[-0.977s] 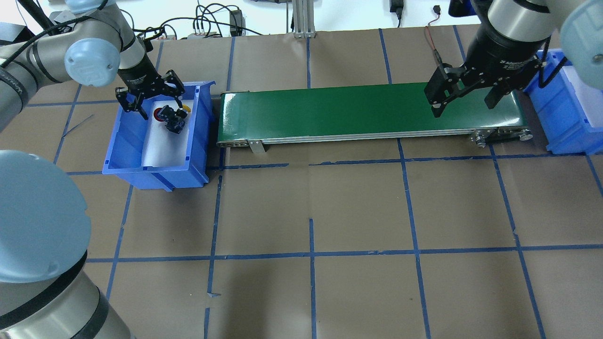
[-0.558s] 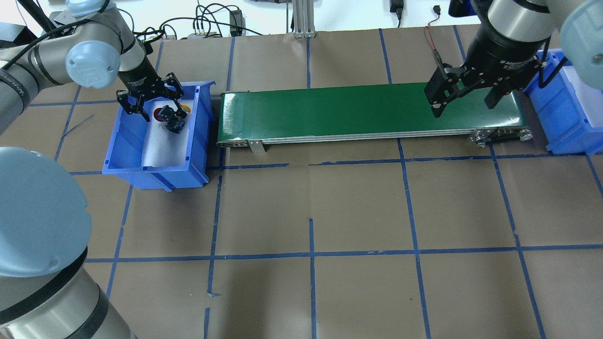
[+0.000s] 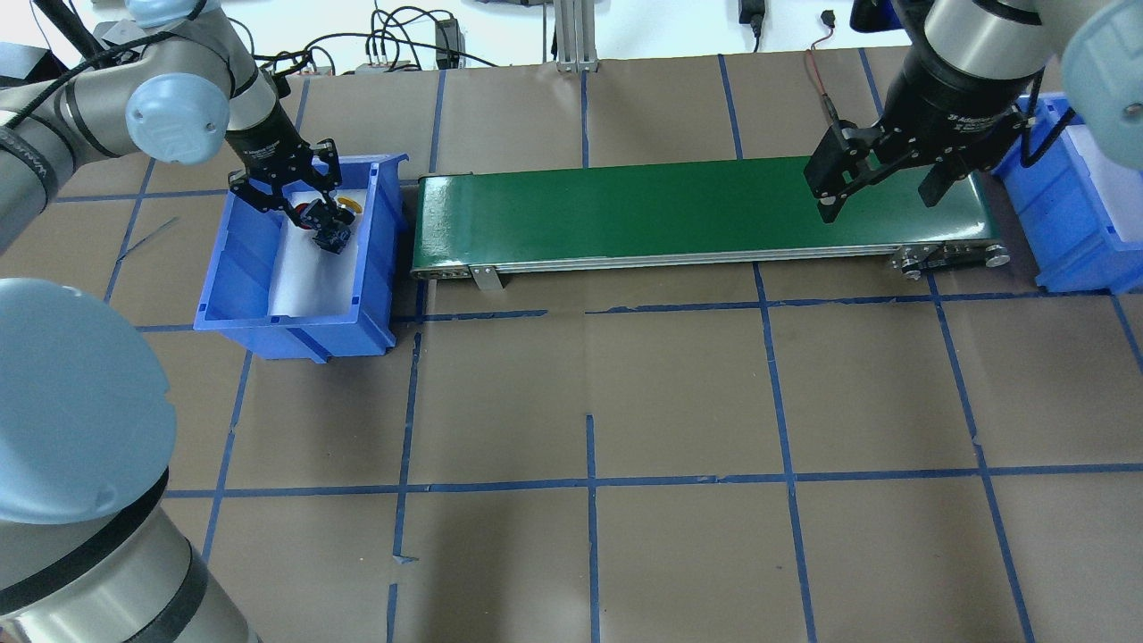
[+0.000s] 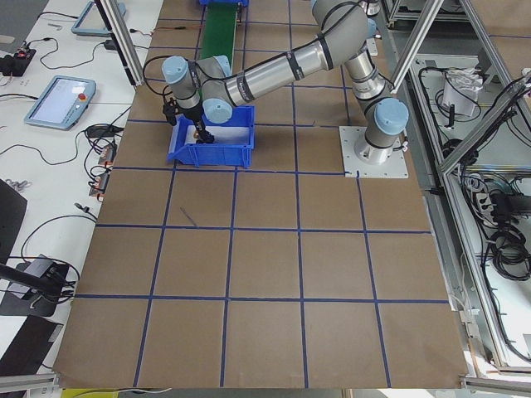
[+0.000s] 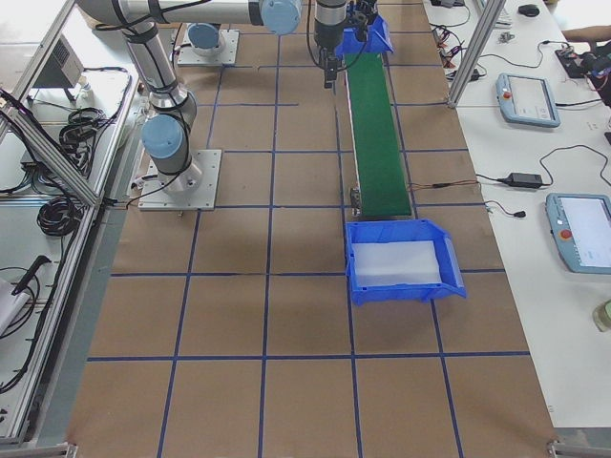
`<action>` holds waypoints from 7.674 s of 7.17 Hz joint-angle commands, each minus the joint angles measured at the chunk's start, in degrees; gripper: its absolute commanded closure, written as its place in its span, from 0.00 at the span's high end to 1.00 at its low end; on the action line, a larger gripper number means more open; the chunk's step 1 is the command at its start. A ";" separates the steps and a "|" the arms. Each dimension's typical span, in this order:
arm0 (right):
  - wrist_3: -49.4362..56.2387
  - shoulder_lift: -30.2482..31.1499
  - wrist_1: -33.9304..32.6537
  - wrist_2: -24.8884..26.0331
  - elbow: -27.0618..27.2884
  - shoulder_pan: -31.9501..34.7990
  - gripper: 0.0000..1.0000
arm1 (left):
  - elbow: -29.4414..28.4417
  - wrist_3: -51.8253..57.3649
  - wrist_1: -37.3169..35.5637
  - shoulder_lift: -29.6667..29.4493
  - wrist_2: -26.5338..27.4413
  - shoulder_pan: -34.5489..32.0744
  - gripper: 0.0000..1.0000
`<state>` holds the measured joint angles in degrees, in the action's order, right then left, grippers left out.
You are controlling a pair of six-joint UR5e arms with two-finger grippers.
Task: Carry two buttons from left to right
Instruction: 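Lower the left gripper and grasp the red-capped button, lift it, then carry the red button onto the green conveyor and release it, then grasp the yellow button with left gripper while right gripper reaches red button, then place yellow button on conveyor with left gripper while right lifts red button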
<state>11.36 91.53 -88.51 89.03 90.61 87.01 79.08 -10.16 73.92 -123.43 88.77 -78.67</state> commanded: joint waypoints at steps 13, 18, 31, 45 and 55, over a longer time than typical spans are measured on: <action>0.33 -0.03 0.00 0.00 0.09 0.00 0.99 | -7.89 -9.23 9.58 11.73 2.46 -13.33 0.39; 0.59 0.06 -0.09 0.18 0.88 -0.09 0.99 | -7.19 -15.24 5.63 4.70 2.37 -18.97 0.39; 0.59 0.06 -0.09 0.18 0.88 0.00 0.99 | -7.10 13.49 2.02 5.75 4.83 -2.72 1.00; 3.49 -14.96 -18.61 -0.62 -0.17 13.61 0.99 | 7.05 22.29 -14.16 1.00 4.48 -2.71 0.69; 4.28 -32.46 -23.03 0.00 -9.05 17.41 0.99 | 6.88 21.24 -13.98 -0.41 2.19 -2.36 0.42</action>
<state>15.08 59.57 -111.38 89.01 81.68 104.62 86.08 11.59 59.98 -123.85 90.92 -80.96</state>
